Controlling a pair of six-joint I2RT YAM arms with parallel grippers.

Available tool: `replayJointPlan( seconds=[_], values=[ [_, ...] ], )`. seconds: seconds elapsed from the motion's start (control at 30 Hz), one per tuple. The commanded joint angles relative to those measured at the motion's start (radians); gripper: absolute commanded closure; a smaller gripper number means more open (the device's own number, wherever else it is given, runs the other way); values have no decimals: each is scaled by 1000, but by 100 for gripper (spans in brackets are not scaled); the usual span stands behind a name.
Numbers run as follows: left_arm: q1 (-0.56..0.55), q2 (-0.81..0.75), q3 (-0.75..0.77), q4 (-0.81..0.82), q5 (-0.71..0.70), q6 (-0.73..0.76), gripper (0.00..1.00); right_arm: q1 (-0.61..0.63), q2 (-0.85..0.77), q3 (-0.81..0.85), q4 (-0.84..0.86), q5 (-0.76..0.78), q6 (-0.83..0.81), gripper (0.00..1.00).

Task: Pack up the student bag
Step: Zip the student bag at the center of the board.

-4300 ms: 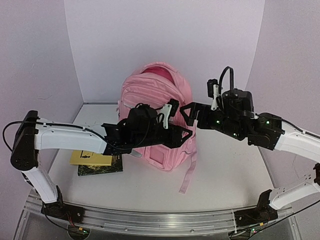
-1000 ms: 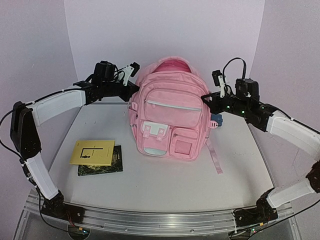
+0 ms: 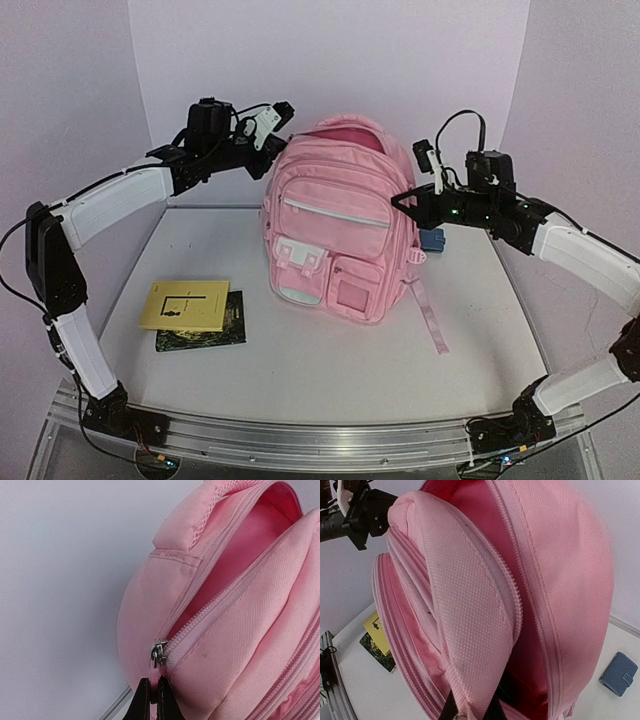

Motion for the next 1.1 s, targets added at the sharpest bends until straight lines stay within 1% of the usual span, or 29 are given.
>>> replayJointPlan(
  seconds=[0.0,0.07,0.2,0.33,0.5,0.63,0.8,1.07],
  values=[
    [-15,-13,128,84,38,44,100,40,20,74,-19,-9,-15,97],
    [-30,-10,147,66,44,55,100,62,29,88,-19,19,-45,98],
    [-64,-7,187,39,48,94,100,91,48,108,1,86,-49,99],
    [-101,6,239,-2,28,151,100,121,67,122,37,111,-45,99],
    [-139,26,299,-48,27,186,100,161,93,120,105,143,-29,99],
    [-180,38,315,-66,20,214,100,201,107,102,204,155,35,99],
    [-244,51,324,-77,-23,277,100,250,143,106,278,193,66,99],
    [-326,45,338,-104,-39,311,100,287,181,101,391,274,130,99]
  ],
)
